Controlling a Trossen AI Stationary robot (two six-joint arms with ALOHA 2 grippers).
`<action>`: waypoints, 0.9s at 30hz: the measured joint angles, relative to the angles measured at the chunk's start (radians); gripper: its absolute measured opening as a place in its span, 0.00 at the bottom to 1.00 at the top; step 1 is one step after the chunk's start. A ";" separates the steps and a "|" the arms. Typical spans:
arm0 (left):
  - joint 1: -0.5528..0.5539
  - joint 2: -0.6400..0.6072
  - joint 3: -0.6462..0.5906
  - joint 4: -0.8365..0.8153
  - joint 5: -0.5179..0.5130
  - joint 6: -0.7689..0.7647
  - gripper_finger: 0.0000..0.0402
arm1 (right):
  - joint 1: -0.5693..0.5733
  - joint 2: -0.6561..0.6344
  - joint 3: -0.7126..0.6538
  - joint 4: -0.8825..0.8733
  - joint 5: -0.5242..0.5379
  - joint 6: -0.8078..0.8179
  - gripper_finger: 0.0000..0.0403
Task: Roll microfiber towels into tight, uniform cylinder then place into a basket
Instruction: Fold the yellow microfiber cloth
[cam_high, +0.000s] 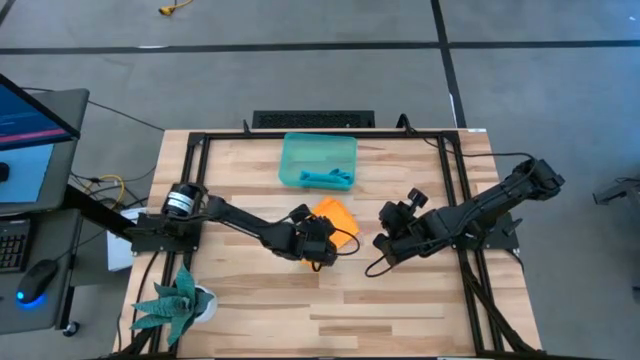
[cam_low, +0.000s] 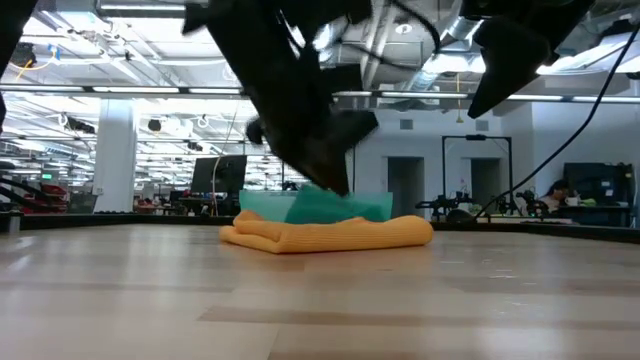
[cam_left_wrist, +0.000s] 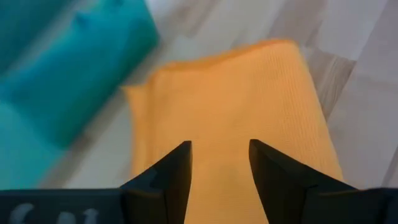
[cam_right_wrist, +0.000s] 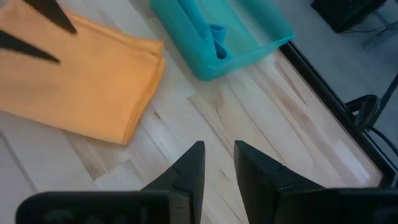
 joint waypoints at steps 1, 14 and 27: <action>-0.010 -0.017 0.000 -0.018 -0.026 0.000 0.38 | 0.000 0.000 0.000 0.008 0.000 0.000 0.27; -0.163 -0.202 0.003 -0.376 -0.343 -0.208 0.38 | -0.048 0.000 -0.060 0.244 -0.051 -0.097 0.27; -0.147 -0.200 0.003 -0.392 -0.329 -0.203 0.38 | -0.214 0.183 -0.106 0.725 -0.427 -0.442 0.27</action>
